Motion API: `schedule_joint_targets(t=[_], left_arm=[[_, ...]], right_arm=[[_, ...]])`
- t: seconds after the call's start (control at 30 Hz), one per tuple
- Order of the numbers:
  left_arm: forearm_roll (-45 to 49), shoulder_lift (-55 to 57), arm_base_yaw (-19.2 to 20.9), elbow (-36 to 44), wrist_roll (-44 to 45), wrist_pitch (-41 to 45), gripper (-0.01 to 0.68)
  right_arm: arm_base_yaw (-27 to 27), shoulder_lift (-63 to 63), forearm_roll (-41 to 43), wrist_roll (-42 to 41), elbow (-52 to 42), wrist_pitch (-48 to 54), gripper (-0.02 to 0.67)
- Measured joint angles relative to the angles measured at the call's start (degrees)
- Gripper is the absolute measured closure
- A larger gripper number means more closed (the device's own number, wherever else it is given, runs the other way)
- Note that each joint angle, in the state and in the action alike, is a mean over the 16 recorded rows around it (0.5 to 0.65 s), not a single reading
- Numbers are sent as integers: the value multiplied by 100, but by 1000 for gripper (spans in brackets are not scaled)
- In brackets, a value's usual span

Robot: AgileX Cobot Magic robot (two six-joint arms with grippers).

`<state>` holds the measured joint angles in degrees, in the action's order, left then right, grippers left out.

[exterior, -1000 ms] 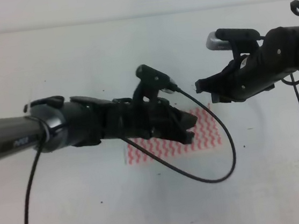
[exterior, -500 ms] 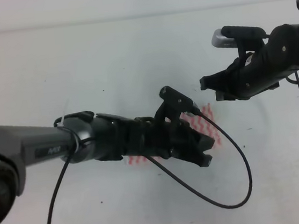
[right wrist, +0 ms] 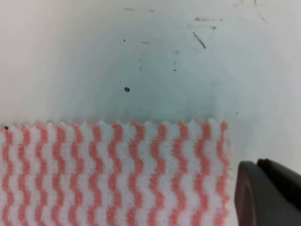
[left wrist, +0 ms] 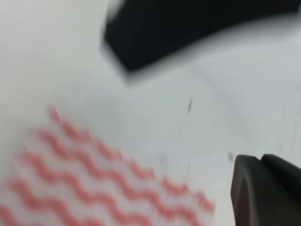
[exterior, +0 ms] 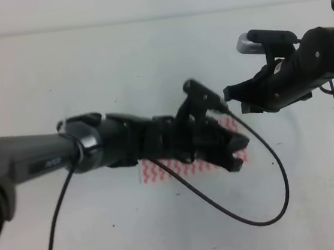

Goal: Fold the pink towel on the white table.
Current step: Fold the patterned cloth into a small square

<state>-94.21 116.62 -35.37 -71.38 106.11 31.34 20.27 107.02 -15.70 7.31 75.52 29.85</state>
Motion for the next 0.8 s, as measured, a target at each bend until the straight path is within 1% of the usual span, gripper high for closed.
schedule_joint_targets(t=[0.2,0.33,0.47,0.67,0.8], left_arm=[[956,-368,191,-56,-757,-261,678],[1657,-533,453,-60,-1399,-348,678],[2285,-577,756,-58,-2071,-207,678],[2914,-552,1137,18,-2744,112,678],[3148,-530,1254,130,-2943,176,678]], right_arm=[[0,-2,5,4,0,89,666],[0,-2,4,8,0,167,660],[0,-2,-2,13,0,257,642],[-1,-4,-22,18,0,454,546],[0,-2,-48,20,0,596,478]])
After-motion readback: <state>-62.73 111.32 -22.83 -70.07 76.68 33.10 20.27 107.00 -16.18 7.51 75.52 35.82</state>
